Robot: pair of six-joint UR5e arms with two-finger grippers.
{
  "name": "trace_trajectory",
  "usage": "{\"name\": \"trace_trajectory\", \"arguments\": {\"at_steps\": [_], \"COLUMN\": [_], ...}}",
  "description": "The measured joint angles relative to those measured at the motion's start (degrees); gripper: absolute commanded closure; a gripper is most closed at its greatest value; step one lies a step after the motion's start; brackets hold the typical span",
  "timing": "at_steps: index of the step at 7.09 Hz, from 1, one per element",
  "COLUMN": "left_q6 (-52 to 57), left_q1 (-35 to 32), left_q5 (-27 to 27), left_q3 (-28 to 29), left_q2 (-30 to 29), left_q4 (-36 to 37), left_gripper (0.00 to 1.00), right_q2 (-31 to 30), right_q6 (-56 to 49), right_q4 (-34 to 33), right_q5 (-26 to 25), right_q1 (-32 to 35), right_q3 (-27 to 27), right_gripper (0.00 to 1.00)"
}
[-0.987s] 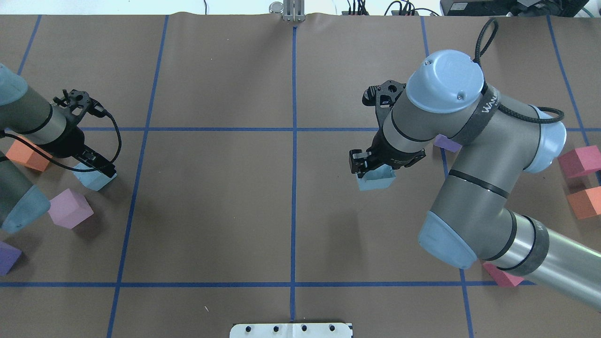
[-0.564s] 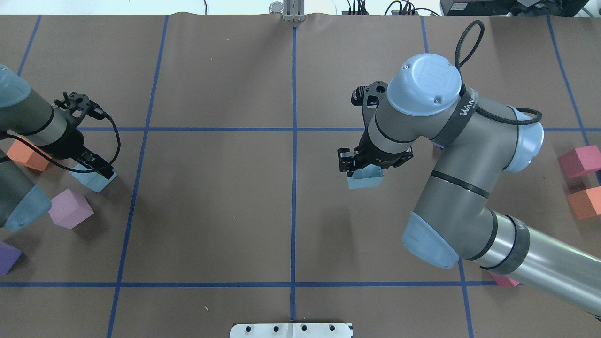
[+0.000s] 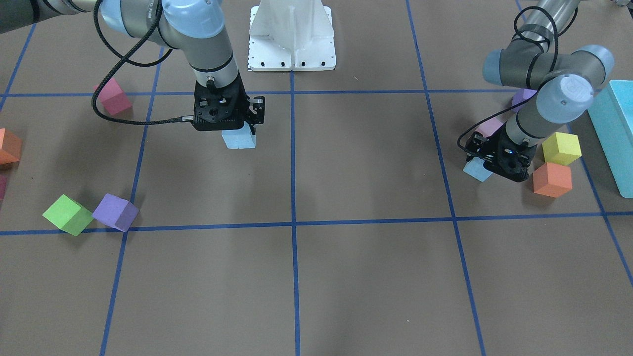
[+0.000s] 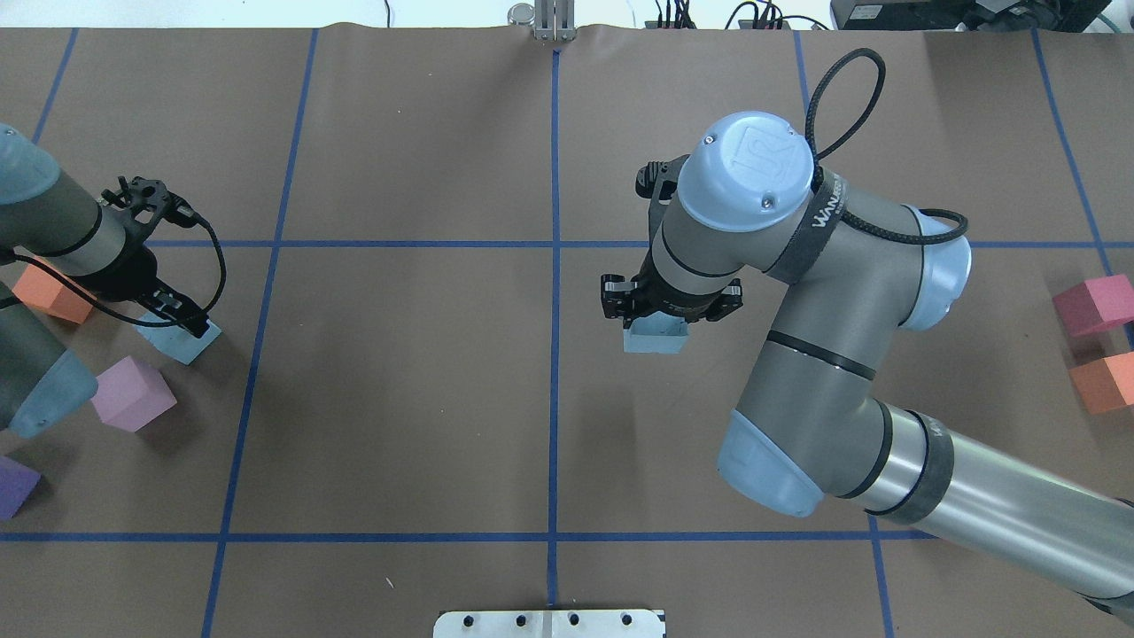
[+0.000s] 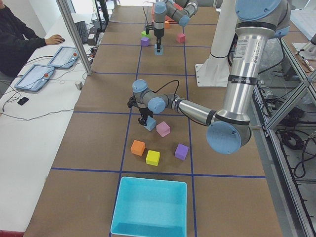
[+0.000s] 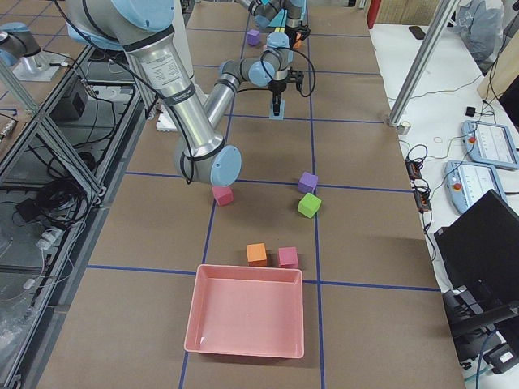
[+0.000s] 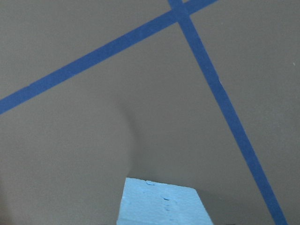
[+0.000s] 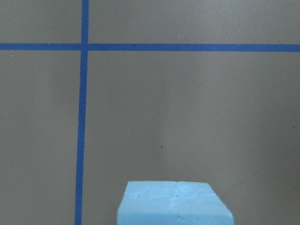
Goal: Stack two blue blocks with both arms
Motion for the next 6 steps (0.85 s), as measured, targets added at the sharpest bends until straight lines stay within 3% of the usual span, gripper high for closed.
{"name": "trace_trajectory", "arguments": {"at_steps": [4,6], "left_q6": [-2.26,-4.54], "left_q1": [-0.01,-0.98], "left_q5": [0.81,-1.2], "left_q3": [-0.53,-1.41], "left_q2": [-1.33,-4.84], "left_q4": [0.71,5.6], "left_gripper": [0.44,0.44], "right_q2": [3.22,4.63], "right_q6": [4.54,4.33], "right_q4": [0.14,1.41], "right_q5": [-4.42,-5.28], "right_q1": [-4.2,-6.09], "right_q3": [-3.77,-6.71], "right_gripper": [0.47,0.47]}}
